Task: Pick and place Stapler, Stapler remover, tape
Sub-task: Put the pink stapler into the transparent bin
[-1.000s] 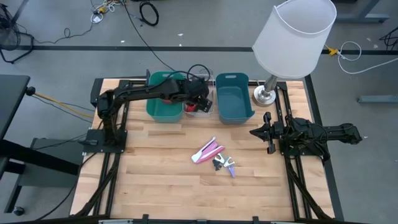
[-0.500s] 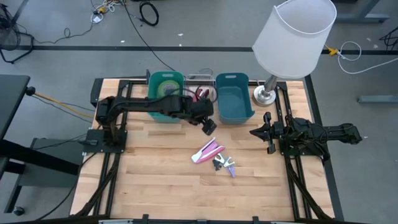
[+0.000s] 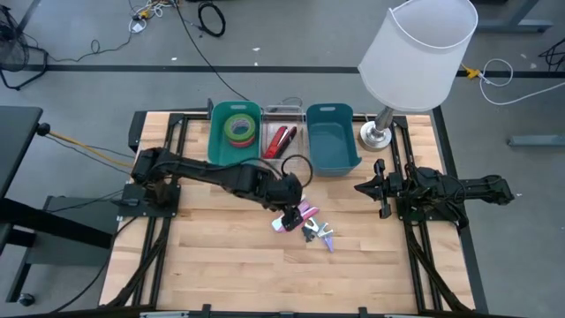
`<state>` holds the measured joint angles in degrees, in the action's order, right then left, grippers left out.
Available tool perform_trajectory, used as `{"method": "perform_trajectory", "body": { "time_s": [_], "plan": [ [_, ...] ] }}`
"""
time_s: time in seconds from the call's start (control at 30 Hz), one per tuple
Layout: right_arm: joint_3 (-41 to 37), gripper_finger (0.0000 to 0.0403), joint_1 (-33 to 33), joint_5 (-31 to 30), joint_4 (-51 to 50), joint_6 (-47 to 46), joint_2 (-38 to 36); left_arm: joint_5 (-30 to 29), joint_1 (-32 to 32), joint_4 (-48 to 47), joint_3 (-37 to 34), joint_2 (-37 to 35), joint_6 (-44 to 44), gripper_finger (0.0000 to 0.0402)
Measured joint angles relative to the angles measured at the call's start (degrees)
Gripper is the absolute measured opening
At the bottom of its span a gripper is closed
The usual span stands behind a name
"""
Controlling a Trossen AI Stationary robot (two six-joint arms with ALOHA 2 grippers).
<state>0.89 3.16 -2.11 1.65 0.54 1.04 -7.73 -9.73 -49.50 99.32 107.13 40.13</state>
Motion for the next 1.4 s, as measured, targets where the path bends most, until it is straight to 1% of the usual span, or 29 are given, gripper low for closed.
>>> {"method": "perform_trajectory", "body": {
  "time_s": [0.1, 0.23, 0.4, 0.53, 0.7, 0.8, 0.9, 1.03, 1.4],
  "plan": [
    [0.02, 0.0016, 0.00, 0.00, 0.02, 0.00, 0.00, 0.50, -1.20, -0.35, -0.38, 0.02, 2.09, 0.0312],
    [0.00, 0.0016, -0.01, 0.00, 0.00, 0.00, 0.00, 2.76, -2.24, 0.04, -0.38, 0.10, 3.01, 0.0327],
    [0.02, 0.0016, 0.00, 0.00, 0.00, 0.00, 0.00, 2.89, -3.44, -0.02, -0.38, 0.13, 2.36, 0.0357],
    [0.00, 0.0016, -0.02, 0.00, 0.00, 0.00, 0.00, 2.91, -3.96, -0.08, -0.38, 0.13, 0.08, 0.0370],
    [0.01, 0.0016, 0.00, 0.00, 0.00, 0.00, 0.00, 2.51, -4.03, -0.57, -0.34, 0.97, -2.21, 0.0371],
    [0.00, 0.0016, 0.00, 0.00, 0.04, 0.00, 0.00, 2.49, -3.86, -3.30, -0.20, 2.30, -2.30, 0.0371],
    [0.01, 0.0016, 0.00, -0.01, -0.02, 0.00, 0.00, 2.44, -3.07, -8.30, -0.20, 3.39, -2.44, 0.0371],
    [0.01, 0.0016, 0.00, 0.00, -0.03, 0.00, 0.00, 2.36, -1.95, -11.43, -0.26, 4.44, -3.59, 0.0371],
    [0.00, 0.0016, -0.02, 0.00, 0.00, 0.00, 0.02, 0.98, -1.96, -10.95, -0.17, 5.25, -3.32, 0.0372]
  ]
}}
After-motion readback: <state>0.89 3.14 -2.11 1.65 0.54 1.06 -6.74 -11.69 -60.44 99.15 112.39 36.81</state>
